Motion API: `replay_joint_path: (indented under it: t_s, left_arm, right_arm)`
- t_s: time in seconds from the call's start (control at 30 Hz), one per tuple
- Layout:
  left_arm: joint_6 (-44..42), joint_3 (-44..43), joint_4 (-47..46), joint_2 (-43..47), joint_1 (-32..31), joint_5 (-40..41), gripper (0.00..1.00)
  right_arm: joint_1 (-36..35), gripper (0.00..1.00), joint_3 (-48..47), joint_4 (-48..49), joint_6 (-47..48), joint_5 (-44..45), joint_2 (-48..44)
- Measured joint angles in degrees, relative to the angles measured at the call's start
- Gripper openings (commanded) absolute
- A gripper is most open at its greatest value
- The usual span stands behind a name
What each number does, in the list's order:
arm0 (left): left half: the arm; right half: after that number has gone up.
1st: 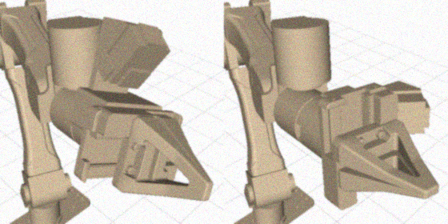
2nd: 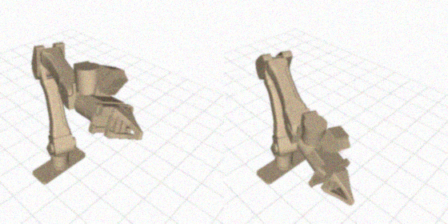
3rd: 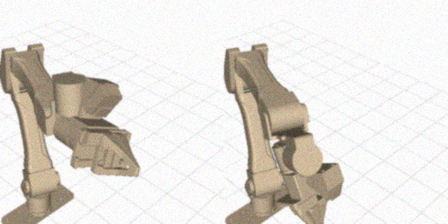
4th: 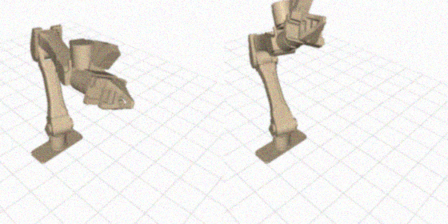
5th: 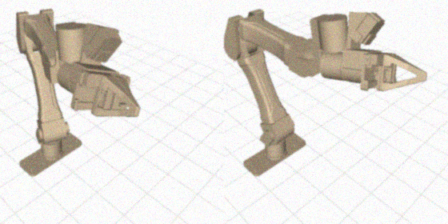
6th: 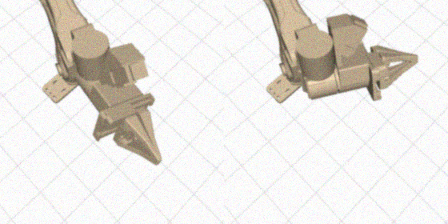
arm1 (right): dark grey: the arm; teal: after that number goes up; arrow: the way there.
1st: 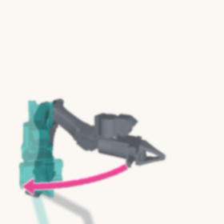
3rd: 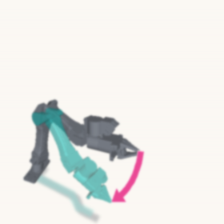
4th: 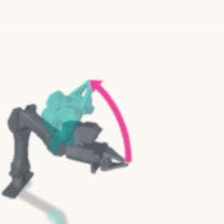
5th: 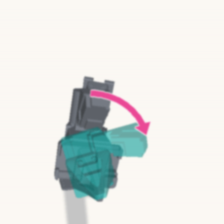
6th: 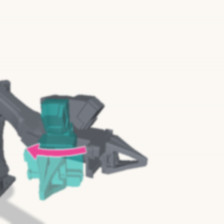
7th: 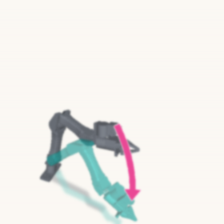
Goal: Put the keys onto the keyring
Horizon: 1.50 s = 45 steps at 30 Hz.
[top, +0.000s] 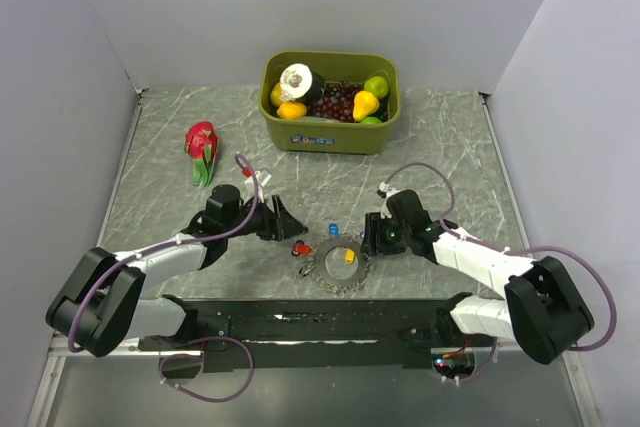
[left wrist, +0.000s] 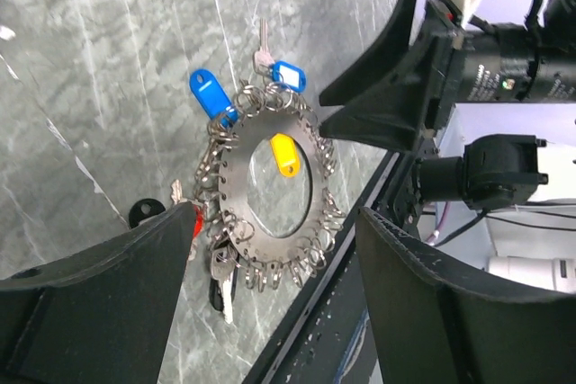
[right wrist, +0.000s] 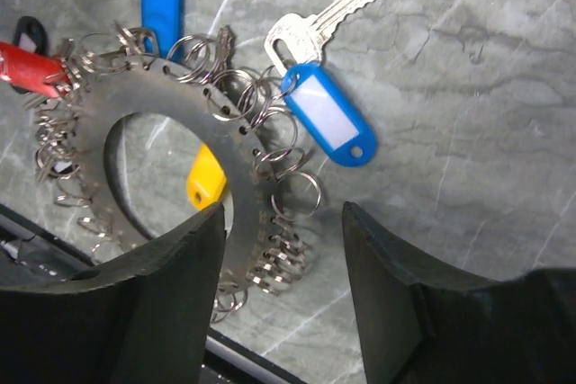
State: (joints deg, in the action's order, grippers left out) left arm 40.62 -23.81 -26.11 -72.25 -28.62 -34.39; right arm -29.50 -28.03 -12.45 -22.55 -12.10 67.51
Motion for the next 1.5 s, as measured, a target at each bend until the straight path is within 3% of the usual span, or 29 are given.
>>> replay_joint_path:
  t_s: [0.43,0.53,0.73,0.97,1.17,1.5]
  left_arm:
    - [-0.8,0.1,0.5,-1.3,0.0,-0.6,0.76]
    - [-1.2,0.0,1.5,-1.3,0.0,-0.2,0.76]
    - [-2.2,0.0,2.2,-1.3,0.0,-0.2,0.76]
    - [-2.3,0.0,2.0,-1.6,0.0,-0.3,0.76]
    - [-2.3,-0.1,2.0,-2.3,0.0,-0.3,0.75]
    - [-2.3,-0.3,1.9,-2.3,0.0,-0.3,0.76]
  right_arm:
    - [0.0,0.21,-3.6,2.3,-1.1,-1.6,8.5]
    - [0.0,0.20,-3.6,2.7,-1.6,-2.4,8.1]
    - [0.6,0.33,-3.8,1.6,-3.3,-1.1,3.4]
    - [8.3,0.29,-1.5,1.8,-8.4,-4.2,-1.1]
    - [15.1,0.25,4.1,5.1,-14.3,-13.3,4.0]
    - [15.6,0.28,7.7,12.5,-21.7,-22.5,8.5]
